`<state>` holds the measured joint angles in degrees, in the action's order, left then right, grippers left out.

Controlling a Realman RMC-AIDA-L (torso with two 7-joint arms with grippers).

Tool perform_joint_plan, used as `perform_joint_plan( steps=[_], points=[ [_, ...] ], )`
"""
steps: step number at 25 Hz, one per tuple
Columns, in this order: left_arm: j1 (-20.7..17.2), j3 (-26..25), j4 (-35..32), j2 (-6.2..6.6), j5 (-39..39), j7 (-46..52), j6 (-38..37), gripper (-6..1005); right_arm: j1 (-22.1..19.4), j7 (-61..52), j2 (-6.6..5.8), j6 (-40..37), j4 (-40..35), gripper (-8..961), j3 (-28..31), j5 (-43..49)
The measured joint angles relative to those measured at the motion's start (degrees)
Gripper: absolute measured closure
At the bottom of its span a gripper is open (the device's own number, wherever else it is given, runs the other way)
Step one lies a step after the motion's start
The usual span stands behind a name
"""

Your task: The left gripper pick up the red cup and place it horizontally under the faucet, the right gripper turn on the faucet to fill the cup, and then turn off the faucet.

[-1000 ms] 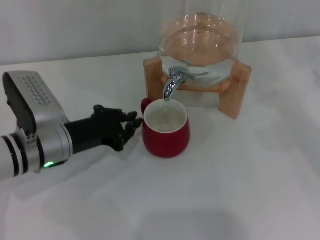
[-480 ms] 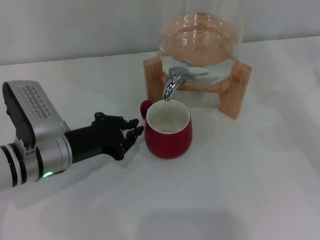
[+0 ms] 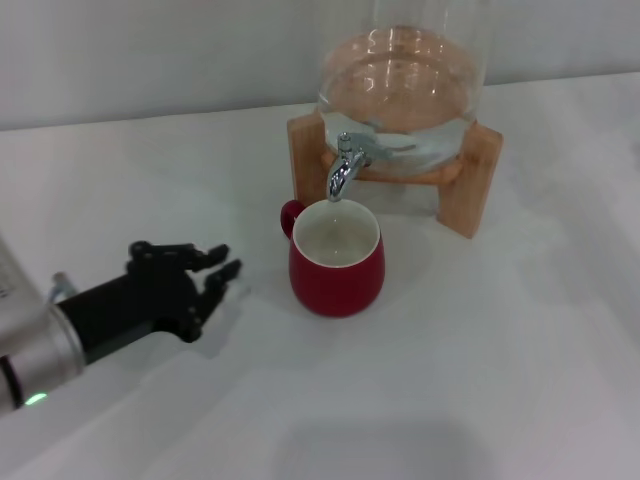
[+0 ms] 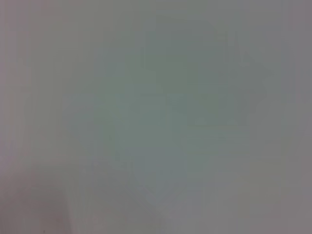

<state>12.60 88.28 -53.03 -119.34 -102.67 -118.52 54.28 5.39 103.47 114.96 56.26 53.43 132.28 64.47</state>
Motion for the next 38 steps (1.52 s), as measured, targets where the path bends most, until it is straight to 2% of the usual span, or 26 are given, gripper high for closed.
perform_joint_plan(
  steps=[4,9,17,22,32,38],
  points=[
    [-1.36,-1.94,-0.37,0.14,-4.02,0.59,0.5,810,0.17,0.02,0.0,-0.01,-0.04,322,0.0,-0.03],
    [-1.51,-5.38,0.89,0.16,-4.87,2.95,1.0,794,0.22,0.0,0.0,-0.02,-0.07,322,0.0,-0.14],
    [-3.19,-13.49,2.32,0.22,-7.71,12.46,2.81,591,-0.02,-0.17,0.0,-0.02,-0.15,322,0.0,-0.15],
    [-3.65,-18.32,2.79,0.3,-7.0,16.15,6.63,395,-0.03,-0.17,0.0,-0.02,-0.17,322,0.0,-0.15],
    [-3.63,-21.29,3.02,0.33,-5.69,19.11,7.58,363,-0.4,-0.24,-0.06,0.72,-0.08,322,0.0,0.03],
    [-4.0,-26.01,3.93,0.0,-6.56,18.93,6.97,362,-3.08,-2.61,-0.31,8.72,0.78,322,0.58,0.16]
  ],
)
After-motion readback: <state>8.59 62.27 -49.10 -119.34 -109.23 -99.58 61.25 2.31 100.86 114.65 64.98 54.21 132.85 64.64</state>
